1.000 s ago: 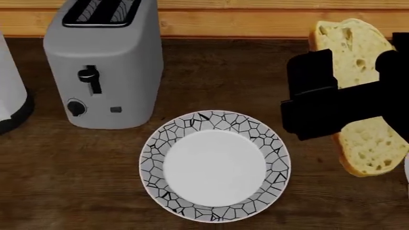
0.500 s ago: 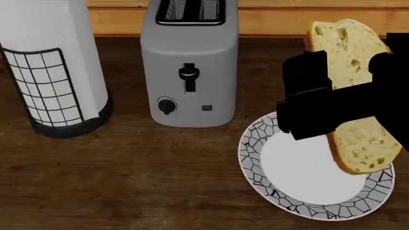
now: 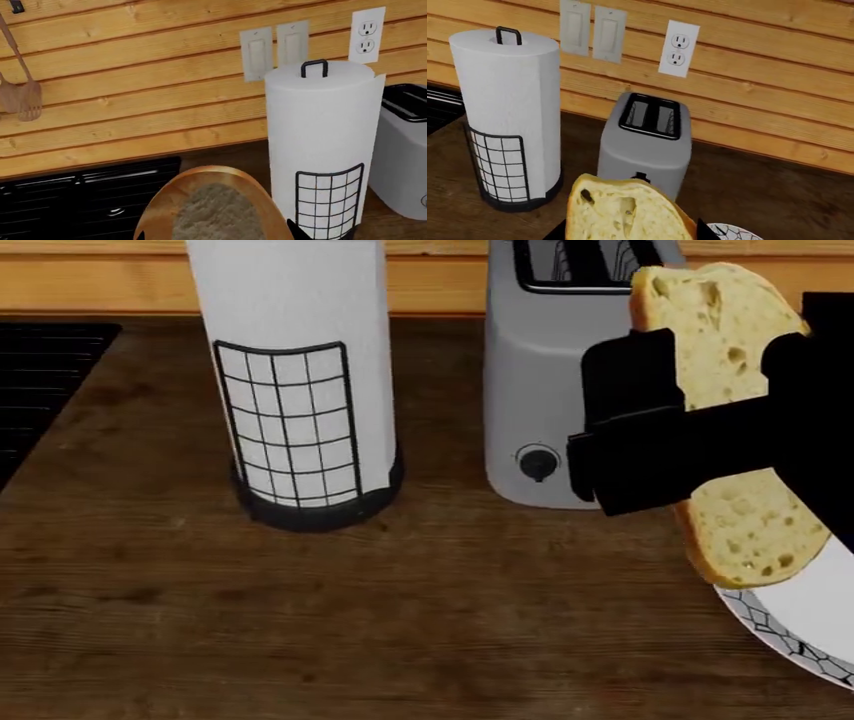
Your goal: Place all breads on the cutting board.
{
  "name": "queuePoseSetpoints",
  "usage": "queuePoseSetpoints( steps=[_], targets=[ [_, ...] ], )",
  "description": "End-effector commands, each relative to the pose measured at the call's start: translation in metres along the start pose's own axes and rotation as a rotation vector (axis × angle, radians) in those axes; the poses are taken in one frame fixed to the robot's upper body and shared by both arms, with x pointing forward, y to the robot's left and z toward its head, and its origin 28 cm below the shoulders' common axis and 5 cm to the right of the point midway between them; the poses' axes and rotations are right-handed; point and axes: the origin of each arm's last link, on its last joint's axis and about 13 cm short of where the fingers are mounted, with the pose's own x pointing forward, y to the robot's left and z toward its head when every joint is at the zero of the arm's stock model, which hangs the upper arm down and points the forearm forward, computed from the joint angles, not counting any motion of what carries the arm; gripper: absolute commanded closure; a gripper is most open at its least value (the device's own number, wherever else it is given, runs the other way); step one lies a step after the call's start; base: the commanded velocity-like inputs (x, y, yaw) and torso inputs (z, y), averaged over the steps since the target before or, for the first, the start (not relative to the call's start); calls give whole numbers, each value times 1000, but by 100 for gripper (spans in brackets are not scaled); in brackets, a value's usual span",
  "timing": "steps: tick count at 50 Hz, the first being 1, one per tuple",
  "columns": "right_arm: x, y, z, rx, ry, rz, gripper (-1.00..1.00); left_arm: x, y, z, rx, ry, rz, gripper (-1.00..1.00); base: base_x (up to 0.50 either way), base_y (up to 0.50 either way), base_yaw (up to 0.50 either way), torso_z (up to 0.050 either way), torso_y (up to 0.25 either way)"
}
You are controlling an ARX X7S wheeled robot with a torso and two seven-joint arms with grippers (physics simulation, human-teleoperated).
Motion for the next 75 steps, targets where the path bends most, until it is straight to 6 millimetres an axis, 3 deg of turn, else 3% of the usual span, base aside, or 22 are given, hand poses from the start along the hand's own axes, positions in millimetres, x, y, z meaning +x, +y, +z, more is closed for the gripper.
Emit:
queuePoseSetpoints(
  steps=[1,75],
  targets=[
    [1,0,-1,-14,-12,-2,100,0,0,2,-18,-9,10,100,0,500,0,0,0],
    [10,5,1,-16,-42,16,100,3,0,6,-16,-44,6,100,0,500,0,0,0]
  ],
)
